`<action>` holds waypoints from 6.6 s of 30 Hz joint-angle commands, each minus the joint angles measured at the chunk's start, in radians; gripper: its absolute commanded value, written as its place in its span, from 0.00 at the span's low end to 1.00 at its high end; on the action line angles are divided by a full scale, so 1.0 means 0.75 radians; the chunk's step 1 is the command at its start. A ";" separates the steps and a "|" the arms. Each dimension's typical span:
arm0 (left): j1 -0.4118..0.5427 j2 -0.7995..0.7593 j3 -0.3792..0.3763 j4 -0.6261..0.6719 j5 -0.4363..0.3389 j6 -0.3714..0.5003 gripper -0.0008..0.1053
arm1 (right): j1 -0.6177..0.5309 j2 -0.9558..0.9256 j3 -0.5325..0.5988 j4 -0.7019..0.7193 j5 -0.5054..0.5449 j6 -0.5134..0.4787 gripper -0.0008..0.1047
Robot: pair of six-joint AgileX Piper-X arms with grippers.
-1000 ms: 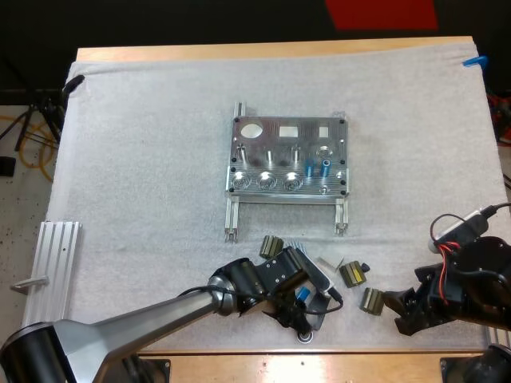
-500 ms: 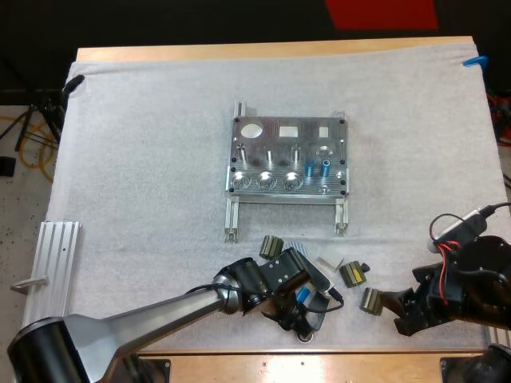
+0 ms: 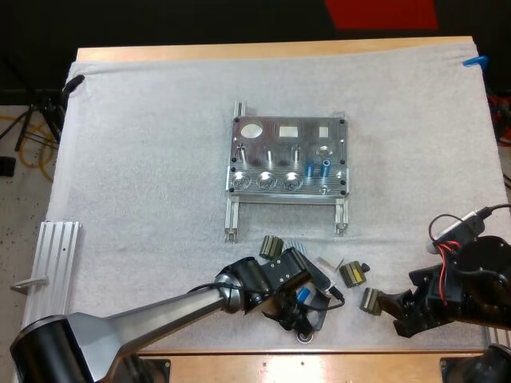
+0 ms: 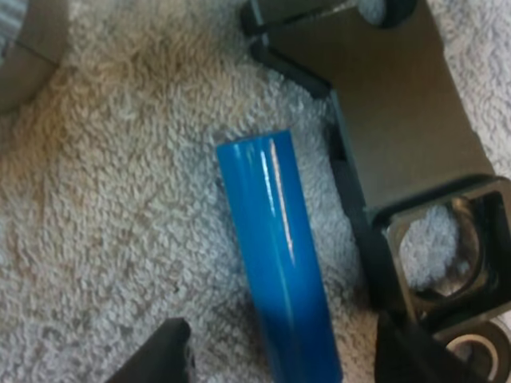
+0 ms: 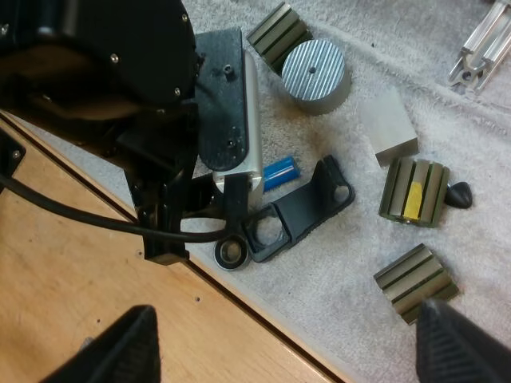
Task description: Load cells from left to right
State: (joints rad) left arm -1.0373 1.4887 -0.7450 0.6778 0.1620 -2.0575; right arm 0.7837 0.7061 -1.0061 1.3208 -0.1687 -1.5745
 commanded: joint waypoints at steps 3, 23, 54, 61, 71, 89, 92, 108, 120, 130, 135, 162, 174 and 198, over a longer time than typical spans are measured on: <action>-0.005 0.008 -0.004 -0.001 -0.014 -0.014 0.47 | 0.002 -0.006 -0.005 -0.010 -0.016 0.004 0.62; -0.005 0.087 -0.008 0.040 -0.012 -0.011 0.04 | 0.002 -0.006 -0.005 -0.010 -0.020 0.010 0.62; -0.005 -1.057 -0.008 0.368 0.025 0.608 0.01 | 0.002 0.165 -0.001 -0.362 -0.438 0.010 0.62; -0.005 -1.170 -0.008 0.387 0.072 0.596 0.01 | 0.002 0.362 -0.001 -0.603 -0.719 0.072 0.62; -0.005 -1.144 -0.008 0.387 0.069 0.591 0.01 | 0.165 0.553 -0.001 -0.788 -0.746 0.190 0.62; -0.005 -1.082 -0.008 0.387 0.069 0.587 0.01 | 0.329 0.644 -0.001 -0.848 -0.688 0.274 0.11; -0.005 -1.082 -0.008 0.387 0.066 0.587 0.01 | 0.329 0.644 -0.001 -0.814 -0.688 0.274 0.09; -0.005 -1.092 -0.050 0.403 0.041 0.587 0.32 | 0.329 0.644 -0.008 -0.740 -0.691 0.239 0.01; 0.045 -1.092 -0.066 0.442 -0.193 0.616 0.58 | 0.318 0.686 -0.181 -0.497 -0.273 0.035 0.01; 0.622 -1.079 -0.066 0.315 0.059 0.608 0.58 | 0.138 0.908 -0.439 -0.255 -0.056 -0.004 0.01; 0.863 -1.082 -0.070 0.321 0.262 0.692 0.58 | -0.009 1.068 -0.631 -0.112 0.075 -0.098 0.01; 0.896 -1.082 -0.070 0.315 0.350 0.837 0.58 | -0.328 1.698 -1.034 0.048 0.436 -0.387 0.01; 0.896 -1.082 -0.070 0.315 0.350 0.837 0.58 | -0.328 1.717 -1.031 -0.004 0.428 -0.389 0.01; 0.896 -1.082 -0.070 0.315 0.350 0.837 0.58 | -0.328 1.733 -1.021 -0.017 0.257 -0.389 0.01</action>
State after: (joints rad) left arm -0.3640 0.6790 -0.7895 0.9181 0.4123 -1.4365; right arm 0.5339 2.0060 -1.7696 1.3232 0.0774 -1.8617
